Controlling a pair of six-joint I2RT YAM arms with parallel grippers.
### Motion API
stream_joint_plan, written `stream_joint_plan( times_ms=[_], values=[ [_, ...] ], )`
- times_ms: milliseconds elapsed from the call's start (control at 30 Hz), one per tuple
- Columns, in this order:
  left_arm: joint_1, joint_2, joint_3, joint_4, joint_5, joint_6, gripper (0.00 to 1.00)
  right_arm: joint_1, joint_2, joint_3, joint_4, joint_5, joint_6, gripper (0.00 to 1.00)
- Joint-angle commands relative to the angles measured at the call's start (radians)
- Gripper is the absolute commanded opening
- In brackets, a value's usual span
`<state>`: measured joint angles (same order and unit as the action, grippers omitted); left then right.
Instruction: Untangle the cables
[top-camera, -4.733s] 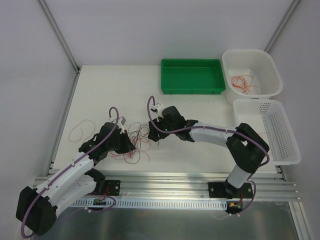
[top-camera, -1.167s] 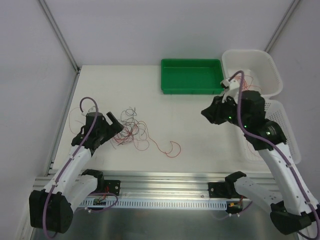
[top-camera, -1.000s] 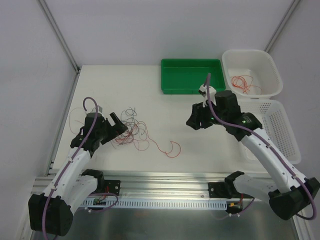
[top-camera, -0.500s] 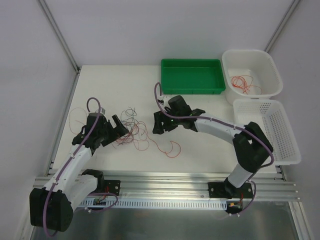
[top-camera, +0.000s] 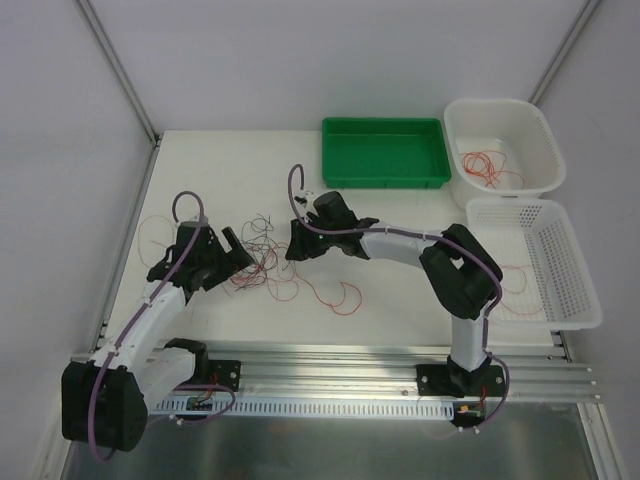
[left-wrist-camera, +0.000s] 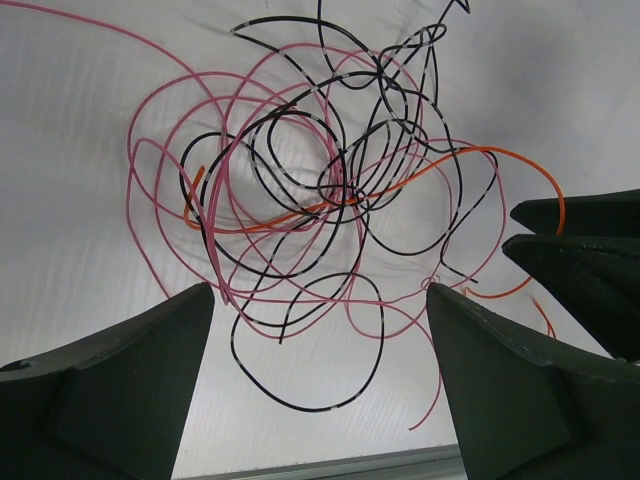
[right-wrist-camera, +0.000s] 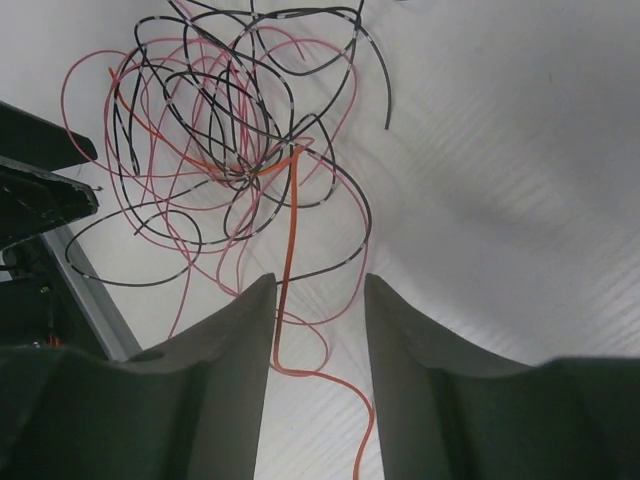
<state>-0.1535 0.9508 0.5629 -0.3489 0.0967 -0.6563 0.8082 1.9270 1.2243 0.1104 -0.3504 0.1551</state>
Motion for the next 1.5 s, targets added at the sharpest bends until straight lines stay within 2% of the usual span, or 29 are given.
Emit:
stream_joint_plan(
  times_ms=[0, 33, 67, 100, 133, 200, 400, 600, 900, 1167, 1467],
  values=[
    [-0.004, 0.02, 0.034, 0.017, -0.015, -0.025, 0.88, 0.006, 0.024, 0.047, 0.066, -0.044, 0.015, 0.39],
    [-0.006, 0.023, 0.035, 0.022, -0.015, -0.029, 0.88, 0.008, 0.03, 0.047, 0.072, -0.058, 0.012, 0.35],
    [-0.008, 0.035, 0.038, 0.024, -0.014, -0.031, 0.88, 0.008, 0.03, 0.044, 0.077, -0.067, 0.012, 0.25],
    [-0.014, 0.042, 0.041, 0.03, -0.017, -0.034, 0.88, 0.009, 0.029, 0.041, 0.081, -0.076, 0.011, 0.2],
    [-0.017, 0.045, 0.042, 0.031, -0.02, -0.037, 0.88, 0.008, 0.012, 0.029, 0.083, -0.088, 0.005, 0.09],
    [-0.029, 0.063, 0.049, 0.037, -0.02, -0.043, 0.88, 0.011, -0.022, 0.006, 0.08, -0.087, -0.006, 0.01],
    [-0.063, 0.092, 0.069, 0.047, -0.045, -0.058, 0.88, 0.034, -0.228, -0.051, -0.067, 0.001, -0.129, 0.01],
    [-0.104, 0.118, 0.12, 0.048, -0.075, -0.077, 0.86, 0.074, -0.336, -0.063, -0.19, 0.076, -0.192, 0.01],
    [-0.205, 0.157, 0.169, 0.048, -0.091, -0.117, 0.84, 0.132, -0.379, -0.069, -0.239, 0.177, -0.229, 0.01],
    [-0.253, 0.314, 0.253, 0.05, -0.178, -0.154, 0.82, 0.172, -0.376, -0.066, -0.259, 0.237, -0.249, 0.01],
    [-0.288, 0.548, 0.313, 0.068, -0.175, -0.198, 0.66, 0.209, -0.387, -0.059, -0.27, 0.274, -0.266, 0.01]
  ],
)
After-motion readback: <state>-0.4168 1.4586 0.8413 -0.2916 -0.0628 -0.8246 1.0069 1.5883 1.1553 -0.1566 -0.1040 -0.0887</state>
